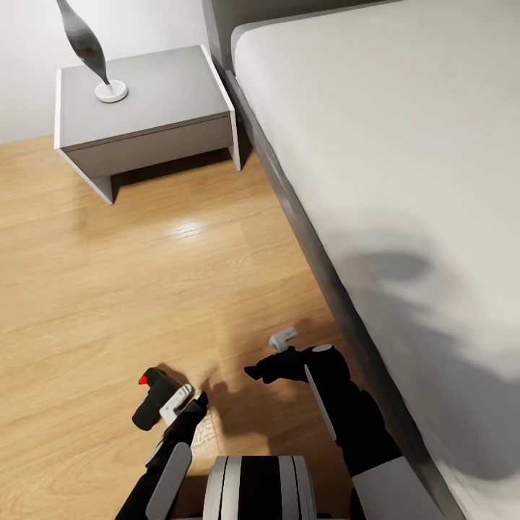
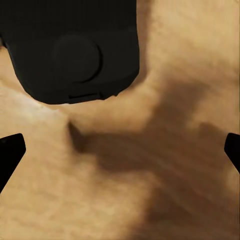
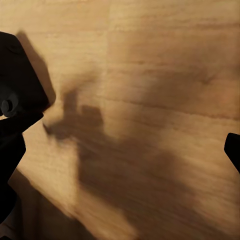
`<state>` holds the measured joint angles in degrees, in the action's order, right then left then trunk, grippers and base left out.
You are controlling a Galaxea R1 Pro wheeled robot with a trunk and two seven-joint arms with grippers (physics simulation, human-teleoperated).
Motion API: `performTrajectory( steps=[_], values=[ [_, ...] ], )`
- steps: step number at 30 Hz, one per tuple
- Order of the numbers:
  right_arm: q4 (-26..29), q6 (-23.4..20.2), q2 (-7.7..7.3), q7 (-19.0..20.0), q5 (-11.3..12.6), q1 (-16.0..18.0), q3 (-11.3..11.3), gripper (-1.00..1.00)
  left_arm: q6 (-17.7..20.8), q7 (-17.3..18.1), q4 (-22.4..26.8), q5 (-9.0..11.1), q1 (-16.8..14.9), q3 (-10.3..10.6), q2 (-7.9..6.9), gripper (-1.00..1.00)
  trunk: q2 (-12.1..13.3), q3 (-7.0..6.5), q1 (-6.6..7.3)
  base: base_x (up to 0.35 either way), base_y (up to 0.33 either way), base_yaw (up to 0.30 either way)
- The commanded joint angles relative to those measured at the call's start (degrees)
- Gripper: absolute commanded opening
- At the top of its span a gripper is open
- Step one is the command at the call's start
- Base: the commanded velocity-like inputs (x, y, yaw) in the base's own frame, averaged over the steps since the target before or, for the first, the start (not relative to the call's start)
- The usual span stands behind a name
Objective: Attach the digital camera to the camera tripod in the bedroom.
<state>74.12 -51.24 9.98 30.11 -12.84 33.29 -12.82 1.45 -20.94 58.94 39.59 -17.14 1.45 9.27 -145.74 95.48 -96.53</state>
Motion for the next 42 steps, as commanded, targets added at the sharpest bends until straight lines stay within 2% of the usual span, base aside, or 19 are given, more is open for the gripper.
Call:
performTrajectory(
  steps=[1, 11, 15, 23, 42],
  values=[
    [0.1, -0.2, 0.02, 0.5, -0.6, 0.0, 0.0, 1.00, 0.0, -0.4, 0.2, 0.4, 0.0, 0.1, -0.04, 1.00, 0.0, 0.03, 0.01, 0.000, 0.000, 0.000],
    [0.1, -0.2, 0.02, 0.5, -0.6, 0.0, 0.1, 1.00, -4.3, -0.5, 0.8, 0.8, 0.0, -0.1, -0.35, 1.00, 0.0, 0.03, 0.01, 0.000, 0.000, 0.000],
    [0.1, -0.2, 0.02, 0.5, -0.6, 0.0, 0.1, 1.00, -5.3, -0.5, 0.6, 0.8, 0.0, -0.6, -0.89, 1.00, 0.0, 0.03, 0.01, 0.000, 0.000, 0.000],
    [0.0, -0.3, 0.02, 0.5, -0.6, 0.0, 0.0, 1.00, -5.8, -0.5, 0.4, 1.0, 0.0, -1.8, -1.45, 1.00, 0.0, 0.03, 0.01, 0.000, 0.000, 0.000],
    [-0.1, -0.3, 0.02, 0.5, -0.6, 0.0, 0.0, 1.00, -6.0, -0.7, -0.9, 1.1, 0.0, -2.1, -1.52, 1.00, 0.0, 0.03, 0.01, 0.000, 0.000, 0.000]
  ],
)
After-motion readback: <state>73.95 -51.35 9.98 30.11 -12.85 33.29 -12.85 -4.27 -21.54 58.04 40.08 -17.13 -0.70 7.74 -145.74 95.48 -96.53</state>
